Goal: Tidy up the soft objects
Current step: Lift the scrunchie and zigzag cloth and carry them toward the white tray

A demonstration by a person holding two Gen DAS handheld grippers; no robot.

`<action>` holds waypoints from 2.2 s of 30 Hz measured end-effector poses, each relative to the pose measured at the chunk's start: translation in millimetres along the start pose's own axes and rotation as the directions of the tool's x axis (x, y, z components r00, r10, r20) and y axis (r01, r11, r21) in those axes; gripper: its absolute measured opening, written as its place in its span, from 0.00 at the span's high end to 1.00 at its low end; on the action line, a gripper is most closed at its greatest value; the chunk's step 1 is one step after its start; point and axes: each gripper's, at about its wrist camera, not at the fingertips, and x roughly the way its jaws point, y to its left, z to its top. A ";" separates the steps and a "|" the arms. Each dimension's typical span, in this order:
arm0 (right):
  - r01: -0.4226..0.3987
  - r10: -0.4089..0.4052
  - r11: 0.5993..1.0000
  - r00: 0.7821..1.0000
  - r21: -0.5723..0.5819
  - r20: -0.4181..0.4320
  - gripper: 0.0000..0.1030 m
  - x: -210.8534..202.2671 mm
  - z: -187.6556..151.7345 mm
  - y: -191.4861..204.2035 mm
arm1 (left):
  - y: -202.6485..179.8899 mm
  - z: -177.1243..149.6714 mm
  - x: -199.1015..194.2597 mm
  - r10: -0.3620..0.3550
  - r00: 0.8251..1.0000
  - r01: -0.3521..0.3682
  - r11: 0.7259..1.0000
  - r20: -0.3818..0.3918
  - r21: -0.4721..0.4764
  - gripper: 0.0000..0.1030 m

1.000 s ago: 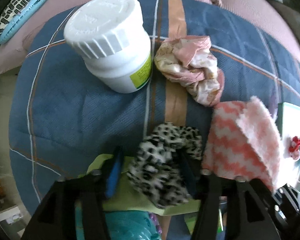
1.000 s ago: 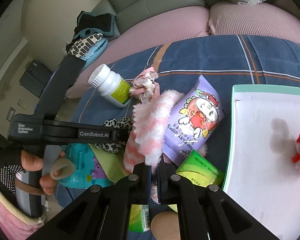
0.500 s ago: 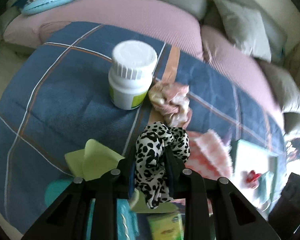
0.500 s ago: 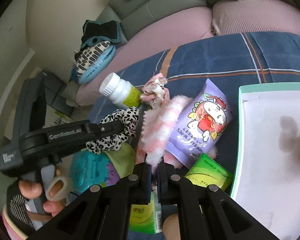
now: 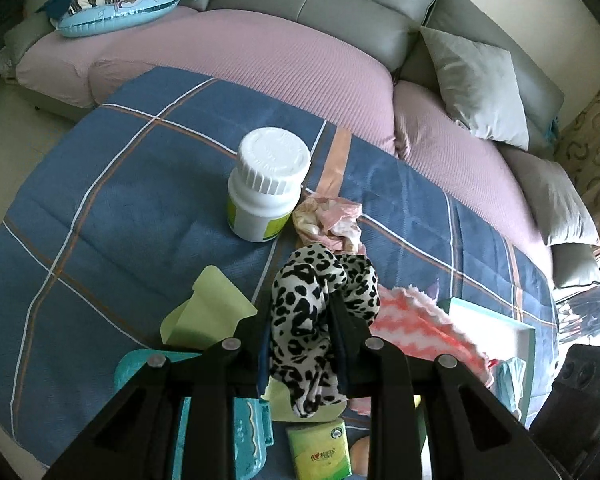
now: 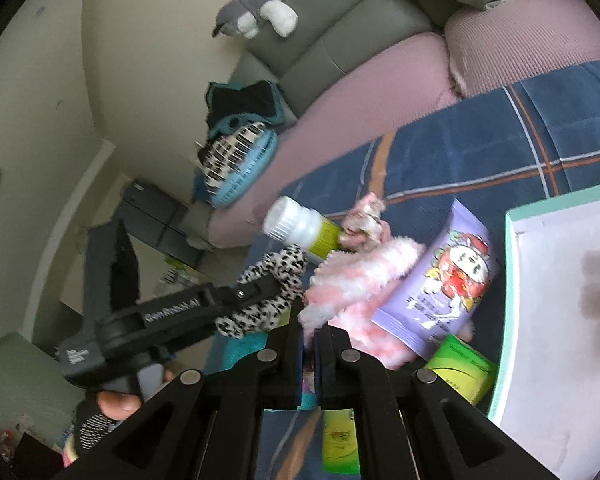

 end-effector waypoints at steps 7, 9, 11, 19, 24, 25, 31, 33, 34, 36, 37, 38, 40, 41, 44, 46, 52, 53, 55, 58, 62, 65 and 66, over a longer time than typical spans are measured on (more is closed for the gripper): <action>-0.007 0.008 1.000 0.998 -0.021 0.060 0.97 -25.8 11.2 13.8 | -4.9 1.4 -18.2 -0.002 1.000 0.002 1.000 0.026 0.003 0.75; -0.004 0.007 0.999 0.997 -0.039 0.083 0.97 -36.8 15.7 21.4 | -8.7 2.0 -28.4 -0.009 0.999 0.008 1.000 0.040 0.008 0.75; -0.002 0.008 0.999 0.994 -0.053 0.110 0.97 -49.5 21.1 30.2 | -13.4 2.1 -41.2 -0.016 0.998 0.014 1.000 0.060 0.019 0.75; 0.003 0.025 0.992 0.974 -0.124 0.225 0.97 -108.7 34.2 73.1 | -36.6 2.0 -93.0 -0.054 0.989 0.045 0.997 0.137 0.066 0.75; 0.022 0.027 0.987 0.952 -0.158 0.304 0.97 -150.2 35.0 95.1 | -56.4 -1.7 -122.4 -0.085 0.981 0.067 0.992 0.174 0.108 0.75; 0.029 0.025 0.986 0.946 -0.162 0.323 0.97 -160.5 34.2 98.3 | -60.8 -3.2 -126.4 -0.089 0.980 0.069 0.991 0.179 0.117 0.75; 0.105 -0.030 0.982 0.908 -0.159 0.418 0.97 -212.7 28.6 108.4 | -94.1 -15.8 -142.4 -0.133 0.975 0.097 0.976 0.178 0.194 0.75; 0.130 -0.050 0.980 0.894 -0.151 0.445 0.97 -229.4 26.8 106.6 | -106.8 -20.2 -142.3 -0.145 0.975 0.106 0.970 0.170 0.217 0.74; 0.148 -0.067 0.979 0.886 -0.143 0.459 0.97 -238.4 25.9 104.9 | -112.7 -23.0 -142.8 -0.150 0.975 0.109 0.968 0.167 0.228 0.74; 0.173 -0.094 0.977 0.872 -0.124 0.480 0.97 -253.3 24.6 99.8 | -127.8 -28.9 -142.5 -0.160 0.975 0.116 0.960 0.157 0.255 0.74; 0.182 -0.105 0.977 0.865 -0.112 0.491 0.97 -261.2 24.0 96.0 | -133.6 -31.2 -142.6 -0.164 0.975 0.120 0.957 0.153 0.265 0.74; 0.190 -0.116 0.977 0.858 -0.100 0.501 0.97 -269.6 23.3 92.0 | -140.6 -33.7 -142.0 -0.169 0.975 0.124 0.952 0.146 0.278 0.74; 0.211 -0.143 0.975 0.842 -0.074 0.521 0.97 -284.7 22.8 81.8 | -155.7 -39.1 -139.6 -0.179 0.975 0.131 0.943 0.134 0.306 0.74; 0.218 -0.153 0.974 0.835 -0.062 0.528 0.97 -291.3 22.6 77.8 | -162.6 -41.7 -138.1 -0.183 0.975 0.134 0.938 0.128 0.319 0.74; 0.228 -0.179 0.973 0.816 -0.022 0.549 0.97 -310.6 21.5 62.1 | -180.2 -48.2 -133.7 -0.191 0.975 0.141 0.926 0.113 0.350 0.74; 0.241 -0.202 0.970 0.803 0.005 0.561 0.97 -322.0 20.0 52.0 | -193.7 -52.5 -128.8 -0.194 0.976 0.143 0.916 0.100 0.374 0.74; 0.262 -0.255 0.962 0.786 0.070 0.563 0.97 -334.3 17.8 25.0 | -217.3 -59.6 -106.7 -0.198 0.979 0.159 0.895 0.052 0.416 0.74; 0.265 -0.264 0.961 0.787 0.081 0.557 0.97 -334.0 17.8 19.4 | -219.8 -60.0 -102.7 -0.200 0.979 0.164 0.894 0.044 0.416 0.74; 0.272 -0.281 0.957 0.792 0.100 0.542 0.97 -331.0 17.6 9.2 | -223.9 -60.4 -92.2 -0.191 0.981 0.161 0.895 0.030 0.415 0.74; 0.283 -0.303 0.952 0.801 0.121 0.516 0.97 -322.8 18.5 -6.7 | -227.5 -60.7 -75.6 -0.168 0.986 0.148 0.895 0.011 0.420 0.74; 0.294 -0.333 0.943 0.819 0.155 0.467 0.97 -303.3 18.6 -30.9 | -226.8 -61.9 -50.8 -0.135 0.991 0.128 0.896 -0.014 0.426 0.74; 0.312 -0.365 0.930 0.839 0.192 0.404 0.97 -279.7 16.7 -53.9 | -223.0 -63.7 -26.2 -0.107 0.994 0.113 0.898 -0.038 0.426 0.74; 0.321 -0.376 0.925 0.843 0.202 0.383 0.97 -272.9 15.4 -60.4 | -221.4 -65.0 -15.5 -0.091 0.994 0.105 0.899 -0.053 0.425 0.74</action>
